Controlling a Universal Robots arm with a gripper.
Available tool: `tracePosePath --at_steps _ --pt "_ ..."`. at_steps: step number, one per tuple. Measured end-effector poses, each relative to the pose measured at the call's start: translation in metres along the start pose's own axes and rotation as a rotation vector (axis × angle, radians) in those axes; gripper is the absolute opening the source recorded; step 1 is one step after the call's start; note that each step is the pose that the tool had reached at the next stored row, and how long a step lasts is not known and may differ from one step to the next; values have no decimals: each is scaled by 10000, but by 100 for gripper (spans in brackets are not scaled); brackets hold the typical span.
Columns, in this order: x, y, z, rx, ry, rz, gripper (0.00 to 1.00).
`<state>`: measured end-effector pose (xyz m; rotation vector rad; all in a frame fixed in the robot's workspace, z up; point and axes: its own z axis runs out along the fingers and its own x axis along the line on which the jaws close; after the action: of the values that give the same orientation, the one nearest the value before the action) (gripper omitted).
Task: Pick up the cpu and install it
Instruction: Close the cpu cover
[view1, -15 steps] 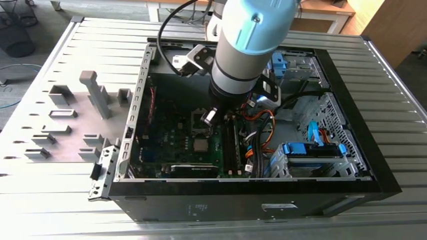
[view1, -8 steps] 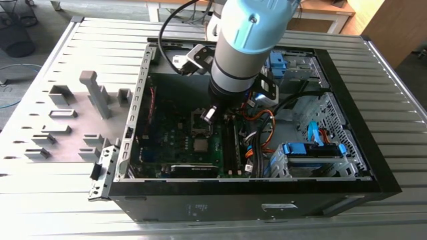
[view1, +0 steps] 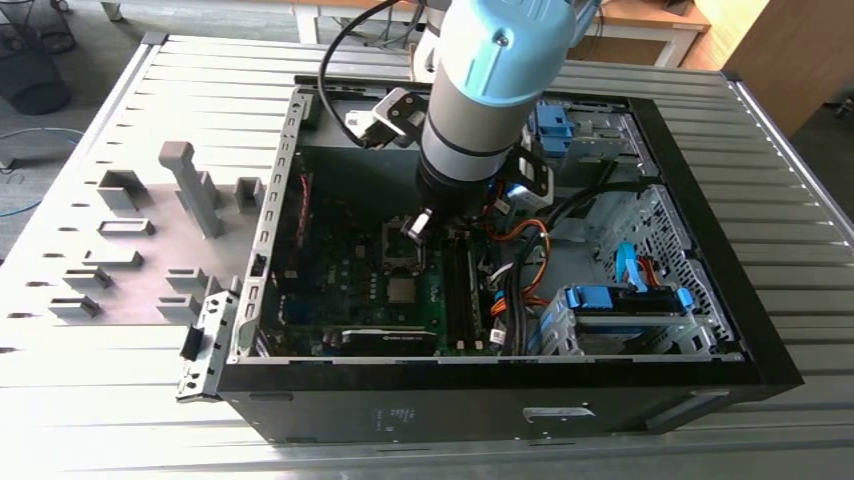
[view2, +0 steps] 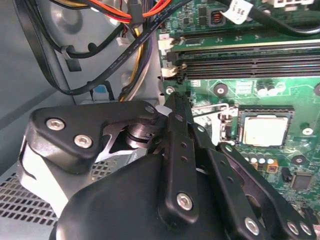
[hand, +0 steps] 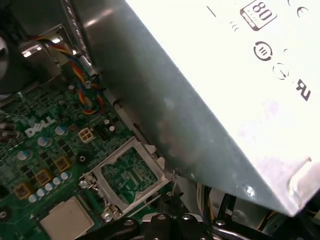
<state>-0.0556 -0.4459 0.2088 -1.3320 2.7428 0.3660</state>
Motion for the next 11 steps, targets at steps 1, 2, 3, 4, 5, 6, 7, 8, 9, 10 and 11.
tracePosePath --at_steps 1,2,3,4,5,6,7,8,9,10,11 --pt "-4 2 5 0 -1 -1 11" --pt "-7 4 9 -1 -2 -2 11" --pt "-9 6 14 -1 -2 -1 11" --pt "-12 8 21 0 -1 -1 11" --pt "-14 9 28 0 0 0 11" --pt "-16 11 36 0 -1 -1 11" --pt "-17 12 42 0 1 0 11" --pt "-19 13 48 0 1 -1 11" --pt "-20 14 53 0 0 -1 11" --pt "-22 15 59 0 0 -1 11" --pt "-24 18 66 0 0 0 11"
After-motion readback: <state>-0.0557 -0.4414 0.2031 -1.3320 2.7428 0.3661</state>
